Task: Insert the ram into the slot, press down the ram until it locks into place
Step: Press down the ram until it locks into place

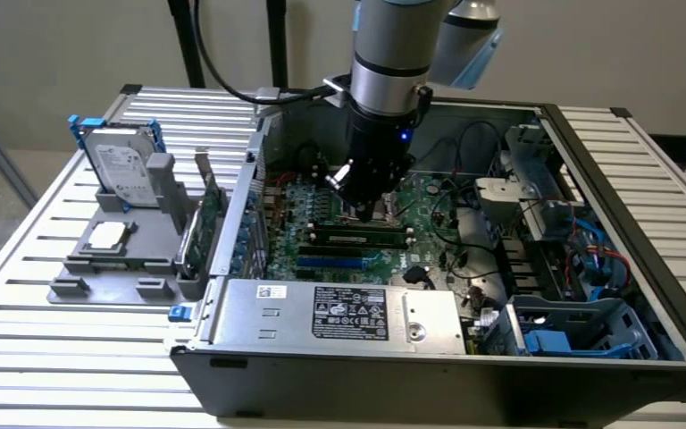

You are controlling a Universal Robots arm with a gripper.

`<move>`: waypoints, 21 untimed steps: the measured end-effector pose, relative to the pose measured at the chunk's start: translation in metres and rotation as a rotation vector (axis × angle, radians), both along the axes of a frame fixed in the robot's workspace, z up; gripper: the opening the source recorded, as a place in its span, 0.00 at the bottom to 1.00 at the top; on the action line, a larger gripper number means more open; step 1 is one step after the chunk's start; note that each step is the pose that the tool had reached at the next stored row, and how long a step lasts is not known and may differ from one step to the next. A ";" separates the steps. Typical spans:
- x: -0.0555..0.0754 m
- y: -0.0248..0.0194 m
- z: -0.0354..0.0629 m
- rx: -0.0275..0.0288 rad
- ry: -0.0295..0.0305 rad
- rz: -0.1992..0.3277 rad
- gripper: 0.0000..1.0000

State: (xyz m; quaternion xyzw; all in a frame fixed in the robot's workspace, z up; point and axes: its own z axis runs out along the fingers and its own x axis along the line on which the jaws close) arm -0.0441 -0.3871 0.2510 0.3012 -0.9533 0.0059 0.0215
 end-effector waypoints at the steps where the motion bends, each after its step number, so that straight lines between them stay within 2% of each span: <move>1: 0.000 0.0000 0.0000 0.0000 0.0000 -0.017 0.11; 21: 0.000 0.0000 0.0000 0.0000 0.0000 -0.357 0.11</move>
